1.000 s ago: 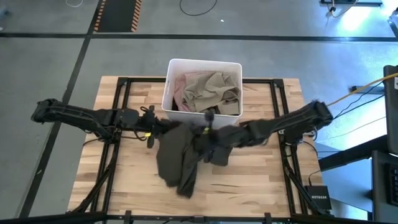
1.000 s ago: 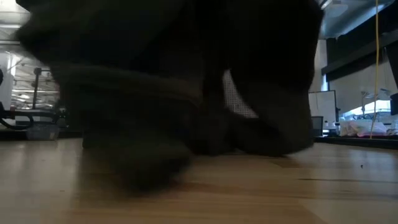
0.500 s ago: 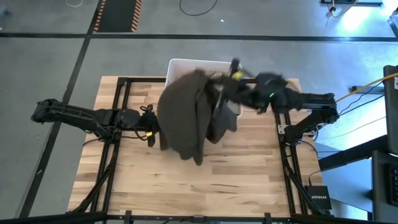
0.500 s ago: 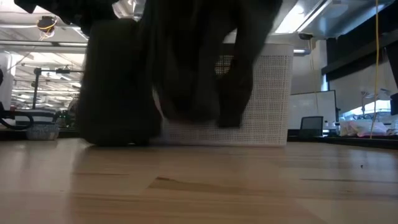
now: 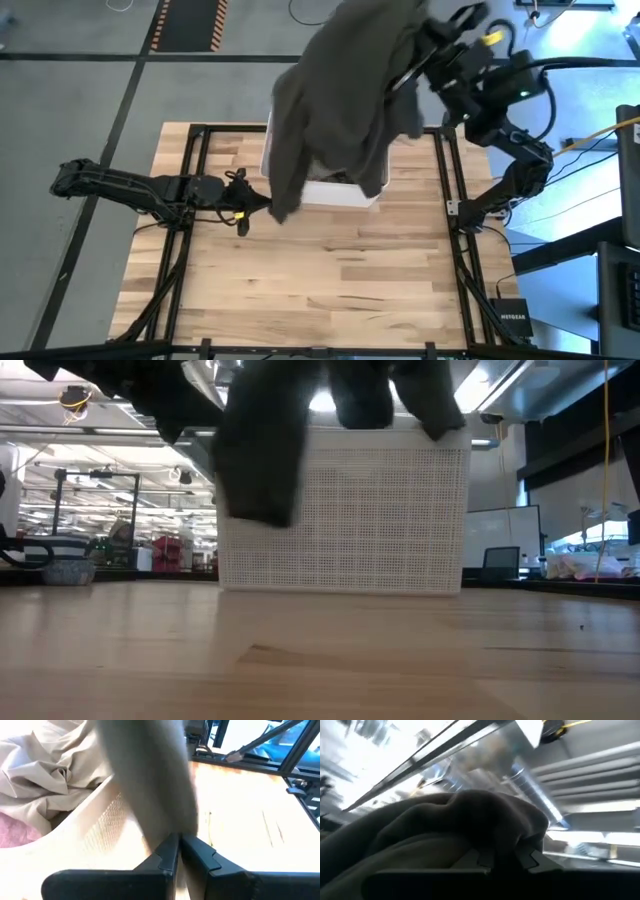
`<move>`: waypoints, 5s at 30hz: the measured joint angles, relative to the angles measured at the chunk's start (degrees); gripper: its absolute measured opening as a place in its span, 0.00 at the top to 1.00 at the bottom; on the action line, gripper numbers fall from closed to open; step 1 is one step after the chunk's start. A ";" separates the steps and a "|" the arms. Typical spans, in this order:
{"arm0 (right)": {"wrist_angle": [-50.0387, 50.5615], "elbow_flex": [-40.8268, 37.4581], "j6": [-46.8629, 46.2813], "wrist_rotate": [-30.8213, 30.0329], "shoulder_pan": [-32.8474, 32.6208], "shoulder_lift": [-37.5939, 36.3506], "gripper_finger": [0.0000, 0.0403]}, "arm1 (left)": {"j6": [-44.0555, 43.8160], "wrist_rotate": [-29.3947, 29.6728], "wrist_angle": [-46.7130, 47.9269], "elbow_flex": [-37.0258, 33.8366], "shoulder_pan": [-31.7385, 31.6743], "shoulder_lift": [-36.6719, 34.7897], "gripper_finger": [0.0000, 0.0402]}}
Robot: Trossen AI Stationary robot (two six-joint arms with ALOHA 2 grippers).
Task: Sort clothes
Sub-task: Put the black hoodie into the white laundry bin
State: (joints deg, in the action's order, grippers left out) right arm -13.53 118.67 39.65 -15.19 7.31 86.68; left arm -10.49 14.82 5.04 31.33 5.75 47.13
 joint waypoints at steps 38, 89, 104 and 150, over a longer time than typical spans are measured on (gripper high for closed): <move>66.17 -0.15 -35.43 1.30 13.77 34.71 0.84 | -2.45 -0.03 0.41 -0.04 -0.01 0.00 0.96; 50.31 -49.52 -51.35 -26.10 -23.07 9.30 0.39 | -2.83 -0.03 1.60 -0.04 0.00 0.00 0.96; 23.71 -58.40 -49.87 -25.69 -19.61 9.28 0.39 | -2.87 -0.03 1.61 -0.04 -0.01 0.02 0.96; 54.19 -27.78 -28.76 -20.37 -14.79 9.28 0.39 | -2.88 -0.03 2.14 -0.04 -0.01 0.04 0.96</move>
State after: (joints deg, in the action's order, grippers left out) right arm 40.66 90.90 10.90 -35.56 -7.47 95.97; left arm -13.37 14.79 7.18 31.29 5.74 47.18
